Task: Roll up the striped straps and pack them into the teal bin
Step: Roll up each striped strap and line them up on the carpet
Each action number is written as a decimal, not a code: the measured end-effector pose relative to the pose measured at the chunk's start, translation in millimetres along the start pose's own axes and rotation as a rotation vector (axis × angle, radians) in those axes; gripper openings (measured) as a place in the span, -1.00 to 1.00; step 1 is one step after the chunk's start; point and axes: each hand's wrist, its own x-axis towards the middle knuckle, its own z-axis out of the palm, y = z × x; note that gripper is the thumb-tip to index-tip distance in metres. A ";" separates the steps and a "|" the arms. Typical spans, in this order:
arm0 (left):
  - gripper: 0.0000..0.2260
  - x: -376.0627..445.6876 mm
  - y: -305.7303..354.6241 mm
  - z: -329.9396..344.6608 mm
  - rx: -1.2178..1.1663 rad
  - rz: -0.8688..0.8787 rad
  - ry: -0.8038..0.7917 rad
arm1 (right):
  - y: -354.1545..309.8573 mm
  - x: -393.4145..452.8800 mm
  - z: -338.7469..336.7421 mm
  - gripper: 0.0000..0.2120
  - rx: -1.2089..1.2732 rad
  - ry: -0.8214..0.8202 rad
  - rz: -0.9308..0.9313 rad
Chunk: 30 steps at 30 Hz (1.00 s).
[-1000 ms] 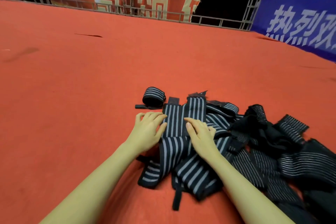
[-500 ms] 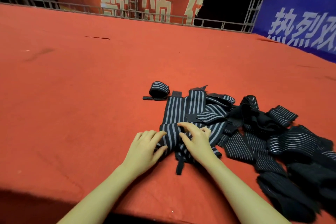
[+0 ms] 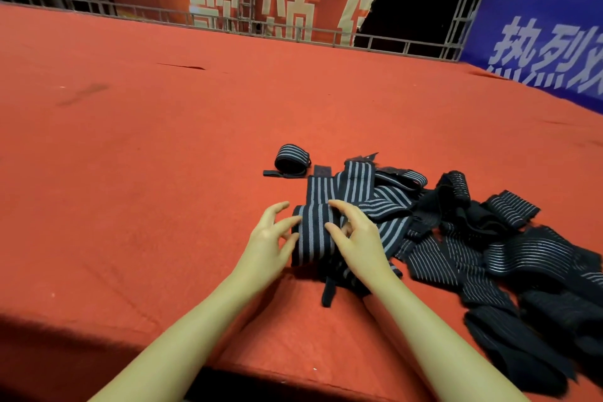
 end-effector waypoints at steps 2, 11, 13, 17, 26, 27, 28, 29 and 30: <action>-0.78 -0.5 -0.6 -0.6 -0.014 -0.023 0.026 | -4.3 -2.4 0.5 -0.69 0.051 -0.011 0.076; -0.73 0.1 -9.1 -5.8 0.135 -0.076 -0.130 | 1.3 -6.2 14.9 -0.67 -0.353 -0.124 -0.002; -0.65 -14.6 -13.4 3.2 0.132 -0.098 -0.231 | 12.4 -15.4 18.8 -0.63 -0.436 -0.219 0.025; -0.59 -36.9 -14.6 4.1 0.119 -0.023 -0.176 | 21.5 -24.6 16.2 -0.60 -0.303 -0.245 0.005; -0.64 -52.4 -34.6 3.5 0.356 0.265 -0.227 | 34.2 -48.4 9.8 -0.45 -0.600 -0.197 -0.375; -0.66 -54.0 -35.7 4.5 0.362 0.265 -0.219 | 34.0 -52.2 12.4 -0.47 -0.615 -0.209 -0.404; -0.66 -55.3 -36.6 5.0 0.361 0.258 -0.218 | 33.8 -55.2 14.8 -0.52 -0.622 -0.201 -0.432; -0.67 -55.6 -36.6 5.1 0.355 0.251 -0.208 | 33.5 -57.3 16.7 -0.60 -0.618 -0.171 -0.453; -0.68 -54.5 -36.1 4.2 0.346 0.251 -0.188 | 32.3 -57.5 17.7 -0.65 -0.600 -0.127 -0.460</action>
